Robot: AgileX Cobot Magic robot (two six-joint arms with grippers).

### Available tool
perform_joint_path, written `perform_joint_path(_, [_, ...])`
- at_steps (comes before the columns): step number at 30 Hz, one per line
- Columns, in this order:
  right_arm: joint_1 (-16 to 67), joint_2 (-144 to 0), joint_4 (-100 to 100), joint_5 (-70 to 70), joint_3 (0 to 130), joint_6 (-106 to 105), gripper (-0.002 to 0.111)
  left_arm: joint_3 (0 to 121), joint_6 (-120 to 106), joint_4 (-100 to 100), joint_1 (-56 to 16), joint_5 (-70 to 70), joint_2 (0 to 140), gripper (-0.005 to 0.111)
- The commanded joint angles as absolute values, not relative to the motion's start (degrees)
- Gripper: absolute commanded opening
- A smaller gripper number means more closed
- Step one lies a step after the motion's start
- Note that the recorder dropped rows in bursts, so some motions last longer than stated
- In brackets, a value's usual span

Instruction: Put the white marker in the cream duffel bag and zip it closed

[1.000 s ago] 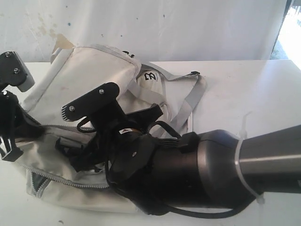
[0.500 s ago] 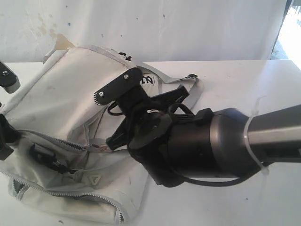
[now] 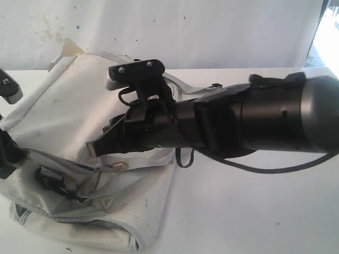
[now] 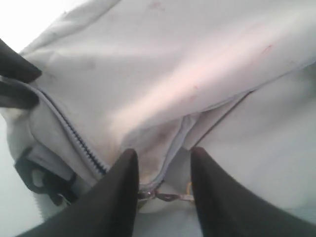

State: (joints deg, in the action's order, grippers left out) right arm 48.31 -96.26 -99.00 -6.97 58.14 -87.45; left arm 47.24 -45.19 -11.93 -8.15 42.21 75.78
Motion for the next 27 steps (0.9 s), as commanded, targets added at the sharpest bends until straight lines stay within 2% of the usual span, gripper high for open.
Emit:
perform_joint_path(1, [43.2, -95.43, -97.31, -16.46, 58.16, -78.12, 0.041, 47.44, -44.73, -13.71, -8.1, 40.01, 75.3, 0.054])
perform_joint_path(4, [39.4, -95.43, -93.12, -25.61, 58.16, -68.3, 0.041, 47.44, -44.73, -15.32, -8.1, 39.13, 74.79, 0.063])
perform_joint_path(8, [35.28, -95.43, -83.84, -34.57, 59.18, -60.55, 0.041, 47.44, -44.73, -16.4, -8.1, 37.78, 72.79, 0.064])
perform_joint_path(16, [29.25, -95.54, -50.18, -47.72, 64.33, -34.1, 0.041, 47.44, -45.2, -25.36, -8.1, 37.68, 69.27, 0.064])
perform_joint_path(21, [26.42, -95.55, -48.61, -58.0, 65.53, -31.2, 0.041, 47.44, -46.01, -25.67, -8.74, 37.68, 69.23, 0.064])
perform_joint_path(27, [25.65, -97.21, -48.87, -60.25, 65.41, -31.2, 0.041, 47.44, -51.86, -25.67, -14.18, 37.4, 69.23, 0.064])
